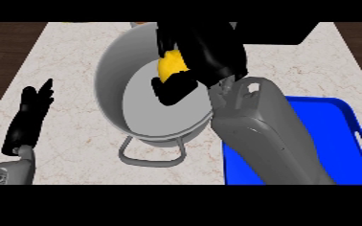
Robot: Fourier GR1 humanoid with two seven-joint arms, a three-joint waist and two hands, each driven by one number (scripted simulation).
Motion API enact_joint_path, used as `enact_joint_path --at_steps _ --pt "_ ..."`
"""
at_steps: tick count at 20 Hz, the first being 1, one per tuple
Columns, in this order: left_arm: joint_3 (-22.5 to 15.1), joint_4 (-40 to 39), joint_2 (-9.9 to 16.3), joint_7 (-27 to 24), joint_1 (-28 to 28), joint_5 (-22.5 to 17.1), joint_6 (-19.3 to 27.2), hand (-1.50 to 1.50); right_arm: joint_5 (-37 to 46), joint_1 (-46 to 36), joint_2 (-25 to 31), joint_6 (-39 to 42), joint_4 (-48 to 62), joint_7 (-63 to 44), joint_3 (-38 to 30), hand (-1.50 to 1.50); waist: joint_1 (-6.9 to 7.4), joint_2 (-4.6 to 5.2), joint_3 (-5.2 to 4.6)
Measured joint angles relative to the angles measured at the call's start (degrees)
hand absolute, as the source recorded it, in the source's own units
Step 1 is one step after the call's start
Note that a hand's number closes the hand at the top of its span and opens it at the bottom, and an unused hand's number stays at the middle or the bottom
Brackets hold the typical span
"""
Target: Pick the lemon from the tray and place it in the pot
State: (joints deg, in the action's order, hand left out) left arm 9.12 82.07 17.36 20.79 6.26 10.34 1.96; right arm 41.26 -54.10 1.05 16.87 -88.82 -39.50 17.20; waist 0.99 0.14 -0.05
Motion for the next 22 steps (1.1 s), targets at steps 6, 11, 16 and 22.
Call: enact_joint_path --at_steps 6,11,16,22 --pt "-0.45 0.67 -0.73 0.67 0.28 0.54 0.33 0.00 -6.93 0.03 -0.80 -10.05 12.57 0.57 4.30 -1.50 0.60 0.12 0.02" --pt "0.07 0.19 -0.59 1.04 0.99 0.30 -0.01 0.00 -14.00 1.53 -0.97 -19.78 17.30 5.57 5.57 -1.50 0.64 0.19 0.03" --pt "-0.78 0.10 -1.37 0.45 0.75 1.21 0.45 0.00 -20.64 1.14 -1.02 -31.32 18.45 9.65 3.54 -1.50 0.82 0.21 0.06" --pt "-0.34 1.34 -1.18 1.50 0.00 1.35 0.52 0.00 -23.62 4.53 0.29 -37.27 16.16 15.36 -3.99 -1.50 -0.40 -0.05 0.07"
